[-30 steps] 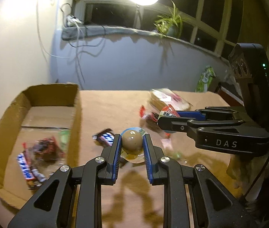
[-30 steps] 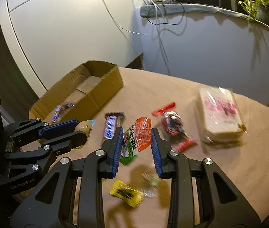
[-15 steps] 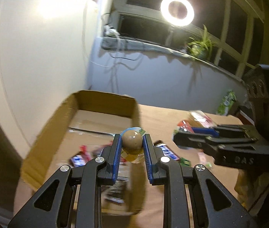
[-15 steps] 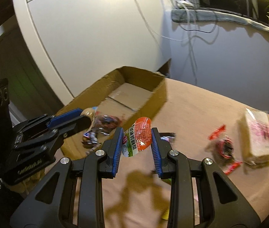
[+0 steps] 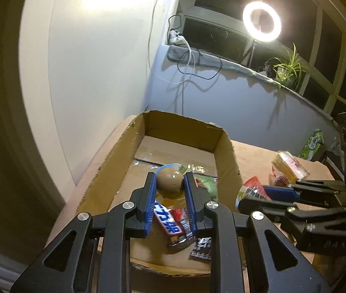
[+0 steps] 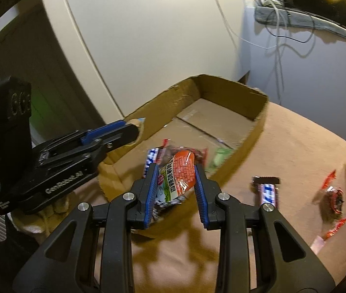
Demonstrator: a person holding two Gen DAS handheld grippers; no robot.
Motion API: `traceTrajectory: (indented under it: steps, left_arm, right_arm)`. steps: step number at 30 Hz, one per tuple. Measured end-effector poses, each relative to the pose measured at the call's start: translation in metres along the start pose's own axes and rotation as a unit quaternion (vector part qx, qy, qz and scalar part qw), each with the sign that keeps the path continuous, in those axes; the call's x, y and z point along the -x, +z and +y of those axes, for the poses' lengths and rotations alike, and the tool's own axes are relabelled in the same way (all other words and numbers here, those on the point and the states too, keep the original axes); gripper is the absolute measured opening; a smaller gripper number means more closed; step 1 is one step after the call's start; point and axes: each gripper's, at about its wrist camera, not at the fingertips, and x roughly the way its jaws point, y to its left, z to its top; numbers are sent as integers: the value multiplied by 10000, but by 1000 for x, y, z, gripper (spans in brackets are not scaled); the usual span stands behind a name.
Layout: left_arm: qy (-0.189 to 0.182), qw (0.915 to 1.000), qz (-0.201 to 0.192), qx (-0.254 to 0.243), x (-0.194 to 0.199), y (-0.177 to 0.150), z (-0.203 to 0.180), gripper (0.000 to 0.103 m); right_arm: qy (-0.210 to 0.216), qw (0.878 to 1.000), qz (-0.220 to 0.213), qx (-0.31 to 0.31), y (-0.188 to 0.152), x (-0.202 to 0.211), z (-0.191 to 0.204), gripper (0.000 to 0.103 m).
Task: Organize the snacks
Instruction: 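Carry the jelly cup and brown candy in both grippers toward the cardboard box, then open both grippers to drop the jelly cup and brown candy into the box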
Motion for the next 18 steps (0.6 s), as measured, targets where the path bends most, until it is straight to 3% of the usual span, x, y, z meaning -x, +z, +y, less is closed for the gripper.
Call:
traceTrajectory:
  steps: [13, 14, 17, 18]
  left_arm:
    - [79, 9999, 15, 111, -3, 1, 8, 23]
    - [121, 9998, 2, 127, -3, 1, 8, 23]
    - [139, 9998, -4, 130, -3, 2, 8, 25]
    - [141, 9998, -8, 133, -3, 2, 8, 31]
  right_arm:
    - [-38, 9993, 216, 314, -4, -25, 24, 35]
    - [-36, 9992, 217, 331, -4, -25, 24, 39]
    - [-70, 9991, 144, 380, -5, -22, 26, 63]
    - [-86, 9991, 104, 400, -5, -20, 27, 65]
